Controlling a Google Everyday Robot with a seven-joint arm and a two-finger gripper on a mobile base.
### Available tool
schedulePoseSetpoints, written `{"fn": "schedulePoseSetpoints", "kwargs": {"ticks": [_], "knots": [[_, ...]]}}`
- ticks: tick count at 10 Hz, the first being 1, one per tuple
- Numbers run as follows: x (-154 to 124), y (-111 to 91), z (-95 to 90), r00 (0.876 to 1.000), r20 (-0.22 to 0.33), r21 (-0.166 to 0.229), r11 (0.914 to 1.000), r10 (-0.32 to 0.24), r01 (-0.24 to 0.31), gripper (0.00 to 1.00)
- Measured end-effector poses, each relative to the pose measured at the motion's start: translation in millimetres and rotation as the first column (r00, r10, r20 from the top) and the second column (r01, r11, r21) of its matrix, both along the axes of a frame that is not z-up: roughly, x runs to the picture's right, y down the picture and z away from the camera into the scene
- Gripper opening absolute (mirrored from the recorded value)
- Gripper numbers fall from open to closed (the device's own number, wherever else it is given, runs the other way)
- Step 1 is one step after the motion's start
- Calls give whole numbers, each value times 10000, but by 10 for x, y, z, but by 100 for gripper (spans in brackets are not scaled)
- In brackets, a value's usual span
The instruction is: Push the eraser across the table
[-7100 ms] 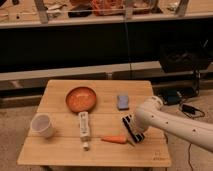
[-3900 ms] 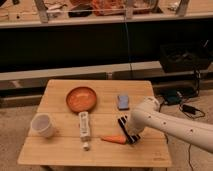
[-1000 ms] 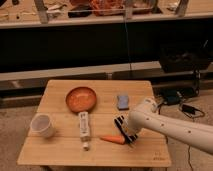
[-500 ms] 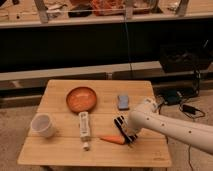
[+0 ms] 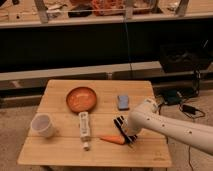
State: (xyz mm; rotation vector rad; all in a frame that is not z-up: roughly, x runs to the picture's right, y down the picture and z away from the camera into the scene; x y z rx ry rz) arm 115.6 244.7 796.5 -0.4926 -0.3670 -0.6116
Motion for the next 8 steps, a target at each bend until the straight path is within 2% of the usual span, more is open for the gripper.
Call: {"fn": "schedulePoseSetpoints", "kwargs": {"ticks": [8], "knots": [[-68,2,48,9996,238,184,9997,-154,149,1]]}}
